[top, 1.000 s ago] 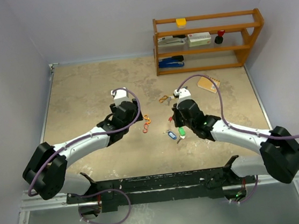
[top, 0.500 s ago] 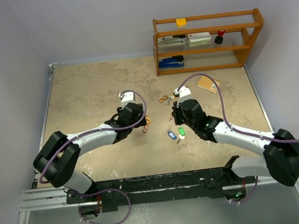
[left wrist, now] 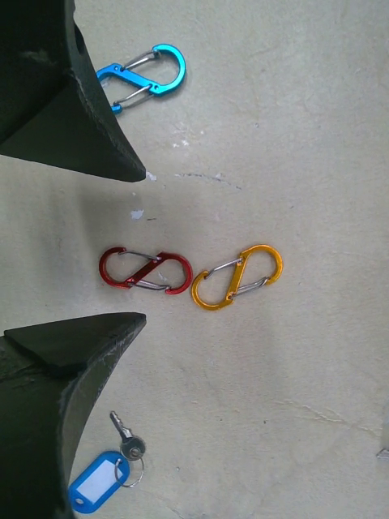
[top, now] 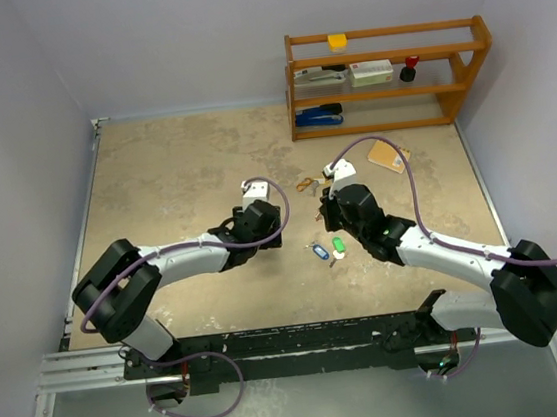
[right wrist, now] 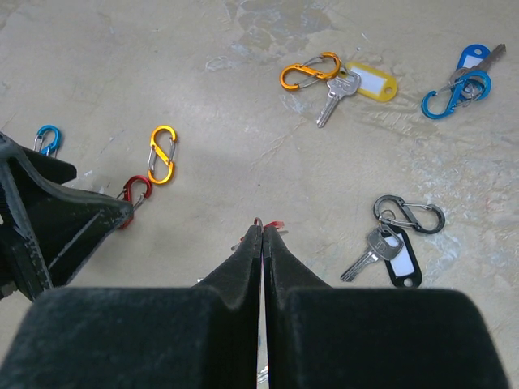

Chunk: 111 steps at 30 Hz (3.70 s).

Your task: Put the keys on the keyring

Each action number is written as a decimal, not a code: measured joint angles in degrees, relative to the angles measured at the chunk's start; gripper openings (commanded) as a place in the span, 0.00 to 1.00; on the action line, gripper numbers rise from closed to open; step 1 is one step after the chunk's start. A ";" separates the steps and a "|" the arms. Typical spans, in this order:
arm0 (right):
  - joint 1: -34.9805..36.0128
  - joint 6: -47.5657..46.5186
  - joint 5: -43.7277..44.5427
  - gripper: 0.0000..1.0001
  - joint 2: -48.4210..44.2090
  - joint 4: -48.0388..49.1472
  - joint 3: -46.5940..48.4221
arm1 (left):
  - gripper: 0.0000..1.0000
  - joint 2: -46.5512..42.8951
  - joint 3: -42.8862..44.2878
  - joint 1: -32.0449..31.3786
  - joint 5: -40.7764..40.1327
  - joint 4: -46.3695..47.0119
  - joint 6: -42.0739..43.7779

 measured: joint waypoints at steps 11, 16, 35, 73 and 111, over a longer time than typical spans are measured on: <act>0.00 -1.01 1.66 0.00 -2.12 -0.31 -0.02 | 0.61 2.32 0.63 -2.01 -0.33 0.46 2.82; 0.00 -1.53 3.06 0.00 -3.87 -0.48 -0.13 | 0.60 4.57 1.99 -3.19 -1.51 0.55 3.87; -0.07 -2.23 5.68 0.00 -8.37 -1.20 -2.82 | 0.37 8.52 3.89 -5.38 -8.39 0.90 3.85; -0.11 -7.72 -7.65 0.00 -1.46 4.94 -3.45 | 0.00 2.80 13.38 -5.42 0.17 -0.98 6.99; -0.07 -9.94 -12.13 0.00 -1.46 7.91 -3.48 | 0.00 4.11 15.10 -5.42 9.11 0.52 7.89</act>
